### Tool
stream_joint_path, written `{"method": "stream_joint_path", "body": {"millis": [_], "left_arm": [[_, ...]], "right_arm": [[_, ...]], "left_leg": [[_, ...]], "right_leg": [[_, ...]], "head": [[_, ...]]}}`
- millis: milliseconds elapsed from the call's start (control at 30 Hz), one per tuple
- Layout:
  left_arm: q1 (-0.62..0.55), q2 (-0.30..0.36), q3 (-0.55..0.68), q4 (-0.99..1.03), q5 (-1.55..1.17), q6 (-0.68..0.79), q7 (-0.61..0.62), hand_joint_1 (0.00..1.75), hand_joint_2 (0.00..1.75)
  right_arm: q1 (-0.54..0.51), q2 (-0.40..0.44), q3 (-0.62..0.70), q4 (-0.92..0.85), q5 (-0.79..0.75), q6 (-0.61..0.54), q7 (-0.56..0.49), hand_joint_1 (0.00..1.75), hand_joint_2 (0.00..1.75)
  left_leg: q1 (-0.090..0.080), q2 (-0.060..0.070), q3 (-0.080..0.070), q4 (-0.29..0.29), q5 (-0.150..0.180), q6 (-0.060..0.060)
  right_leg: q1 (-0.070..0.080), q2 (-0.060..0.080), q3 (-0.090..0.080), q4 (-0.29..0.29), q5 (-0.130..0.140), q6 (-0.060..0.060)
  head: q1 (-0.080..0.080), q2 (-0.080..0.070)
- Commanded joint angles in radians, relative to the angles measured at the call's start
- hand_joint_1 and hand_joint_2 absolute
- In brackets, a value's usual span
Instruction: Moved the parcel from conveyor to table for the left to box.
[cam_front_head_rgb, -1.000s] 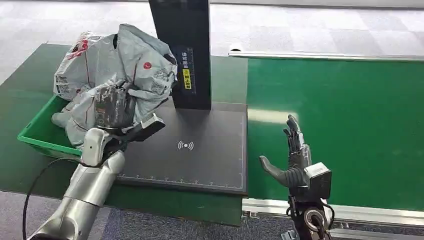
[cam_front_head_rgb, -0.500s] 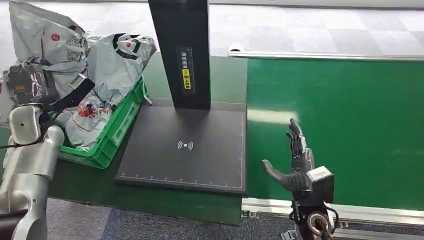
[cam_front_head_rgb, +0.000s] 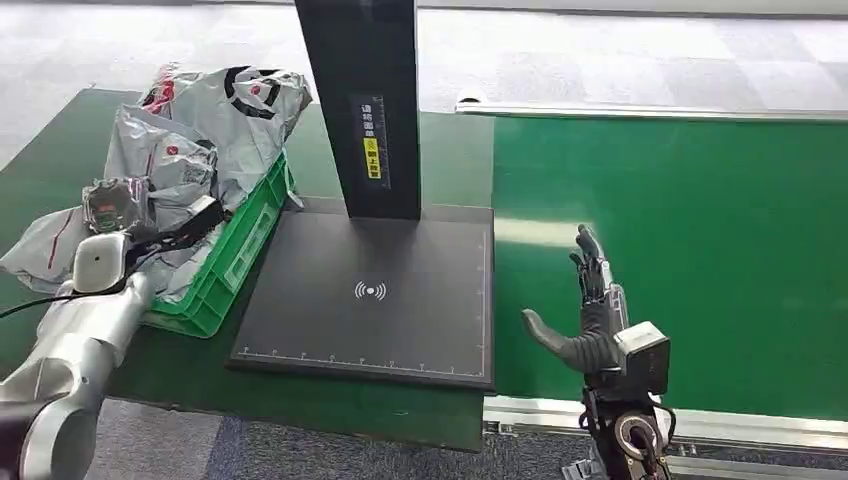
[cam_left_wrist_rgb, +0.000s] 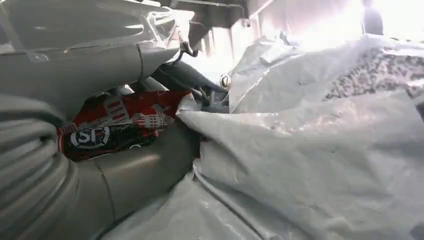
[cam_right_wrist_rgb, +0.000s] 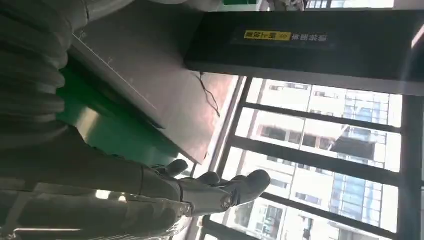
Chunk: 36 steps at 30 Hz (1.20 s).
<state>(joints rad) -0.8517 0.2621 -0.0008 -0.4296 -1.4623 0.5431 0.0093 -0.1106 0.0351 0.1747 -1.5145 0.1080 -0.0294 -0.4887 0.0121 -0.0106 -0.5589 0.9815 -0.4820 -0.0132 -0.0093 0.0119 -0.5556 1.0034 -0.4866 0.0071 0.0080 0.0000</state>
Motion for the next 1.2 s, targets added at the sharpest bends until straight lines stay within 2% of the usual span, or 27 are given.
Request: {"method": "stream_joint_path", "body": {"millis": [33,100,267,300,333,400,467,1200], "left_arm": [[0.016,-0.044,0.062,0.035,0.136,0.124,-0.166,0.00,1.75],[0.034,-0.050,0.098,-0.041,0.197,0.155,-0.235,0.00,1.75],[0.034,-0.050,0.098,-0.041,0.197,0.155,-0.235,0.00,1.75],[0.082,-0.065,0.160,-0.177,0.246,0.155,-0.284,0.00,1.75],[0.100,-0.074,0.190,-0.227,0.269,0.155,-0.318,0.00,1.75],[0.166,-0.147,0.360,-0.442,0.311,0.155,-0.464,0.00,1.75],[0.187,-0.196,0.437,-0.533,0.340,0.155,-0.543,0.00,1.75],[0.187,-0.196,0.437,-0.533,0.340,0.155,-0.543,0.00,1.75]], "right_arm": [[-0.032,0.003,-0.018,0.053,0.002,0.009,0.001,0.00,1.75],[-0.032,0.000,-0.023,0.055,0.002,0.009,0.001,0.00,1.75],[-0.032,0.000,-0.023,0.055,0.002,0.009,0.001,0.00,1.75],[-0.032,-0.001,-0.023,0.061,0.002,0.008,0.001,0.00,1.75],[-0.032,-0.002,-0.021,0.065,0.002,0.008,0.000,0.00,1.75],[-0.038,-0.011,-0.013,0.082,0.000,0.008,0.000,0.00,1.75],[-0.045,-0.016,-0.007,0.093,-0.005,0.007,-0.001,0.00,1.75],[-0.045,-0.016,-0.007,0.093,-0.005,0.007,-0.001,0.00,1.75]], "left_leg": [[0.000,0.001,0.002,-0.001,0.001,0.001],[0.000,-0.001,0.000,0.000,0.001,0.001],[0.000,0.000,0.000,0.000,0.001,0.001],[0.000,0.000,0.000,0.000,0.001,0.001],[0.000,0.000,0.000,0.000,0.001,0.000],[0.000,0.000,0.000,0.000,0.001,0.001],[0.001,0.000,-0.001,0.000,0.000,0.001],[0.000,0.000,0.000,0.000,0.000,0.000]], "right_leg": [[0.000,-0.001,0.002,-0.002,0.001,0.000],[0.000,-0.002,0.001,-0.001,0.000,0.000],[0.001,-0.001,0.001,-0.001,0.001,0.000],[0.000,-0.001,0.001,-0.001,0.001,0.000],[0.000,-0.001,0.001,-0.001,0.000,0.000],[0.000,-0.001,0.000,-0.001,0.001,0.000],[0.001,-0.002,0.001,-0.002,0.001,0.000],[0.000,0.000,0.001,-0.001,0.000,0.000]], "head": [[0.000,0.000],[0.000,0.000],[0.000,0.000],[0.000,0.000],[0.000,0.000],[0.000,0.000],[0.000,0.000],[0.000,0.000]]}}
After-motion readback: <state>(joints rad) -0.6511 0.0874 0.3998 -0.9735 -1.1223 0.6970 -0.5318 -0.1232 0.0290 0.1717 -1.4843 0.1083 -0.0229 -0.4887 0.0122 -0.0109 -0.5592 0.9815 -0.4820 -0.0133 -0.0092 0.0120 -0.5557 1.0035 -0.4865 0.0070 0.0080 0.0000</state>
